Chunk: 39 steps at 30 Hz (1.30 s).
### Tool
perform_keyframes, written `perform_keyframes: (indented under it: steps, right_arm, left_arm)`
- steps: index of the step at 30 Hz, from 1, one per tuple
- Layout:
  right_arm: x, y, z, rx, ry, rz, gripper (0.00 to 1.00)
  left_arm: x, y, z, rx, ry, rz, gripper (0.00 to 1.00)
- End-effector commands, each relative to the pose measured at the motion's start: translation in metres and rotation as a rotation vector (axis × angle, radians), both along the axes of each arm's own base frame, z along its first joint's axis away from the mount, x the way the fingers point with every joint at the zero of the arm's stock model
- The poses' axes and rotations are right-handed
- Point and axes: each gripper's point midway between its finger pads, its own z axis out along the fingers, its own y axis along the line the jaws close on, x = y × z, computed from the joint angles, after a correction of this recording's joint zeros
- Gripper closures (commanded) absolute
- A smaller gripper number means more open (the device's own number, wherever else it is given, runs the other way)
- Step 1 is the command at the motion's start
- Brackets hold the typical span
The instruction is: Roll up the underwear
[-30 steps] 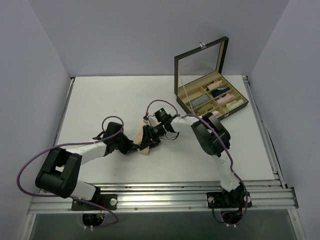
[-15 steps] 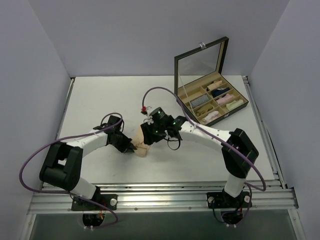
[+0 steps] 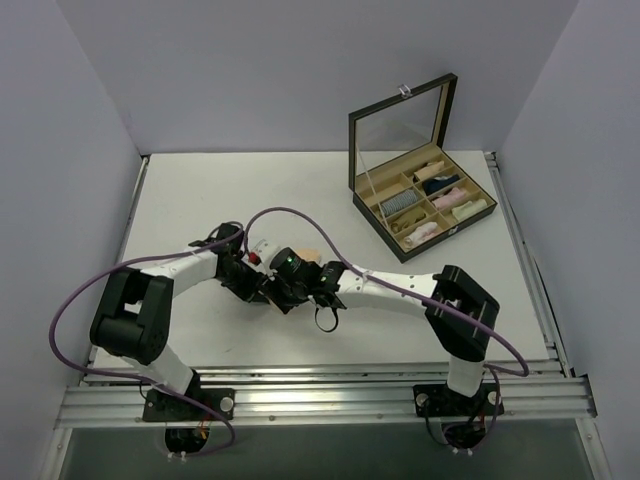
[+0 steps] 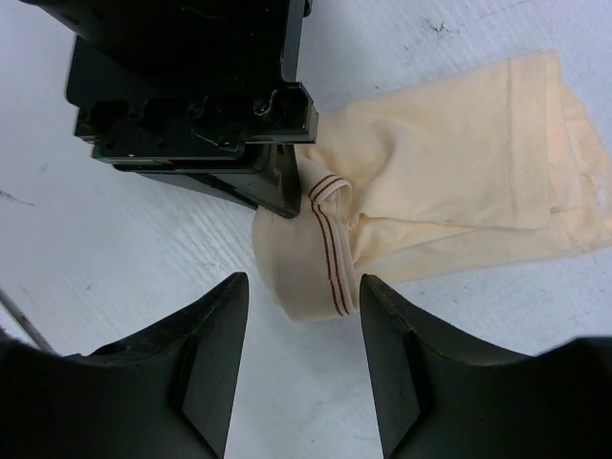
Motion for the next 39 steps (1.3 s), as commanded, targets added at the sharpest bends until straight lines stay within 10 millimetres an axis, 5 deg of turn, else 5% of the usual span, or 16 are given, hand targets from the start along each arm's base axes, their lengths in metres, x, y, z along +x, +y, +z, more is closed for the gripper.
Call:
perform_keyframes:
  steps: [1,8,14,34,39]
  right_arm:
    - [0.01,0.011,0.003,-0.03,-0.09,0.021,0.54]
    - [-0.002,0.012,-0.021,-0.082,-0.126,0.032,0.54]
    - [-0.001,0.006,-0.015,-0.125,-0.248,0.026,0.54]
    - [0.002,0.012,-0.045,-0.223,-0.263,0.062,0.55]
    - [0.0,0.015,-0.058,-0.217,-0.235,0.034,0.69]
  left_arm:
    - [-0.025,0.012,-0.014,0.064,0.116,-0.012,0.98]
    - [-0.027,0.014,-0.018,0.076,0.143,-0.018,0.98]
    - [-0.031,0.016,-0.016,0.088,0.158,-0.026,0.98]
    - [-0.024,0.014,-0.005,0.094,0.188,-0.073,0.98]
    - [-0.019,0.009,0.003,0.066,0.162,-0.066,0.98]
